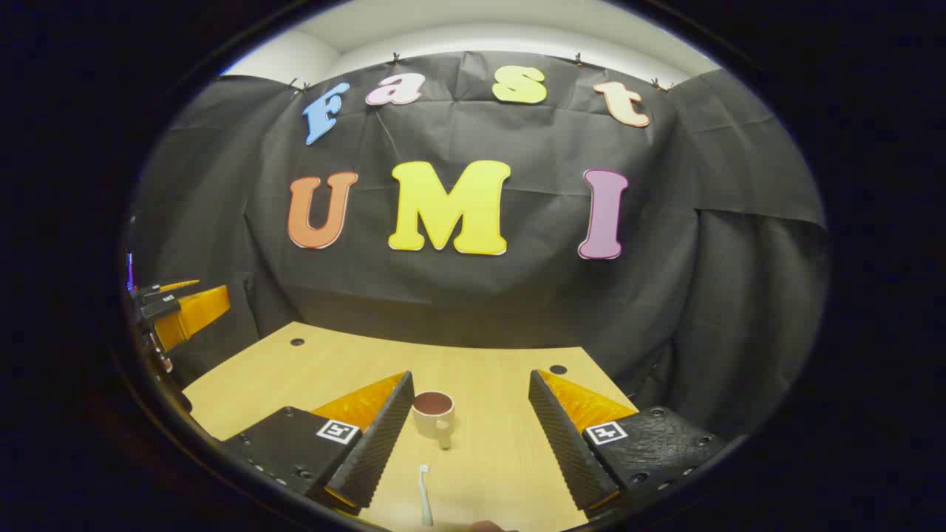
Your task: Put the toothbrush and toothpaste on the desktop into the cup, then pick up the cup and place it on the coaster on the desktop.
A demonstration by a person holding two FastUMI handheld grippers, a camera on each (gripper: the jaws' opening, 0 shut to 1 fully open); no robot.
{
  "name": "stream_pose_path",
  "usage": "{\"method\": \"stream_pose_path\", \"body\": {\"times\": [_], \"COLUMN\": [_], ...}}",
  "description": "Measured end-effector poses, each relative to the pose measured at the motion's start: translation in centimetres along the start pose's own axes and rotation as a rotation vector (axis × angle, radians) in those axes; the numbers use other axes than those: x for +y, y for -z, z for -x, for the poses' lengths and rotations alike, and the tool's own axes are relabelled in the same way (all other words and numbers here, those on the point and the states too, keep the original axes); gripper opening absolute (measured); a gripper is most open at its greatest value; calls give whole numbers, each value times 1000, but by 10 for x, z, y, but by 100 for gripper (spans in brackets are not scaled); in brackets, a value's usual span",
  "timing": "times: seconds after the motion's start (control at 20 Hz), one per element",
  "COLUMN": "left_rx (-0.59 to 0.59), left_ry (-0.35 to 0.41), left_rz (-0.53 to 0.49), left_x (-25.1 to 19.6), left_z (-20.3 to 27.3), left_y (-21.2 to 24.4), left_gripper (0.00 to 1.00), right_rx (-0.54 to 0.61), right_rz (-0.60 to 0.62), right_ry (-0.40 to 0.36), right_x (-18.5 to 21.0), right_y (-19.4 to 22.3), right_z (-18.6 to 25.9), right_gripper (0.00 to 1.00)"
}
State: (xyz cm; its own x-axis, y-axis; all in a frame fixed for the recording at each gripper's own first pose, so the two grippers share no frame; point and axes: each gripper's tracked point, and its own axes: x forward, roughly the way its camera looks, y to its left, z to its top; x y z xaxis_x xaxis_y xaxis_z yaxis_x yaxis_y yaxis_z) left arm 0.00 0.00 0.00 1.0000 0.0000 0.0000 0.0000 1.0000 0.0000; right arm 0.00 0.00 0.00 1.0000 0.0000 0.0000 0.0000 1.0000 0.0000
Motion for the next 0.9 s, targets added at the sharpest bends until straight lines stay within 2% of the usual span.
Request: {"method": "stream_pose_path", "body": {"times": [0.9], "left_rx": [12], "left_ry": [2], "left_rz": [-18], "left_x": [2], "left_z": [1], "left_y": [8], "left_gripper": [97], "right_rx": [18], "right_rz": [13], "right_ry": [-1], "right_x": [1], "right_y": [6], "right_z": [2], "right_gripper": [95]}}
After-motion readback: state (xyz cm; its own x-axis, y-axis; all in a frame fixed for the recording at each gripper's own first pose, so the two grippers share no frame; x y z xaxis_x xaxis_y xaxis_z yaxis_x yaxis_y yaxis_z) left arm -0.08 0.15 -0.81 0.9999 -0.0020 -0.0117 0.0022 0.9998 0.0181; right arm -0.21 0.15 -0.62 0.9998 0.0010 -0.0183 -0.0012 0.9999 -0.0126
